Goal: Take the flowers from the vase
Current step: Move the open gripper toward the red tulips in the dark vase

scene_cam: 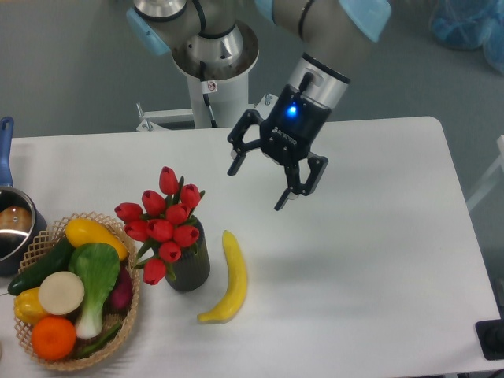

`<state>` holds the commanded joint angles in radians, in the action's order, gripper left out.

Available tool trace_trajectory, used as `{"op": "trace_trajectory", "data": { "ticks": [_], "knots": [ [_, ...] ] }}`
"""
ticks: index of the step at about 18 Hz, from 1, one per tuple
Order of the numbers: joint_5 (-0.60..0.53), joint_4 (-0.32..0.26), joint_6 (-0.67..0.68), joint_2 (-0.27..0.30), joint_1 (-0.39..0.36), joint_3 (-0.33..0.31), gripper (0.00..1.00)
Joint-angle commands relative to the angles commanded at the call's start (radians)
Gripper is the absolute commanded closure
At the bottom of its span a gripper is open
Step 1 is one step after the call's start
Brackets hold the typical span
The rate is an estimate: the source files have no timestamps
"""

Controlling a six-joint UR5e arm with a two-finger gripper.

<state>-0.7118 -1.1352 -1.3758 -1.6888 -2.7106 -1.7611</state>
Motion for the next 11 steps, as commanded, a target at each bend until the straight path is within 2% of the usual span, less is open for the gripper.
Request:
{"op": "trace_trajectory", "data": {
  "ticks": [3,9,11],
  "knots": [
    [0.018,-0.002,-0.032,-0.029,0.011,0.011,0.00],
    [0.150,-0.003,-0.080,-0.060,0.002,-0.012,0.00],
    [0.149,-0.002,-0.089,-0.060,0.009,-0.032,0.00]
  ]
}}
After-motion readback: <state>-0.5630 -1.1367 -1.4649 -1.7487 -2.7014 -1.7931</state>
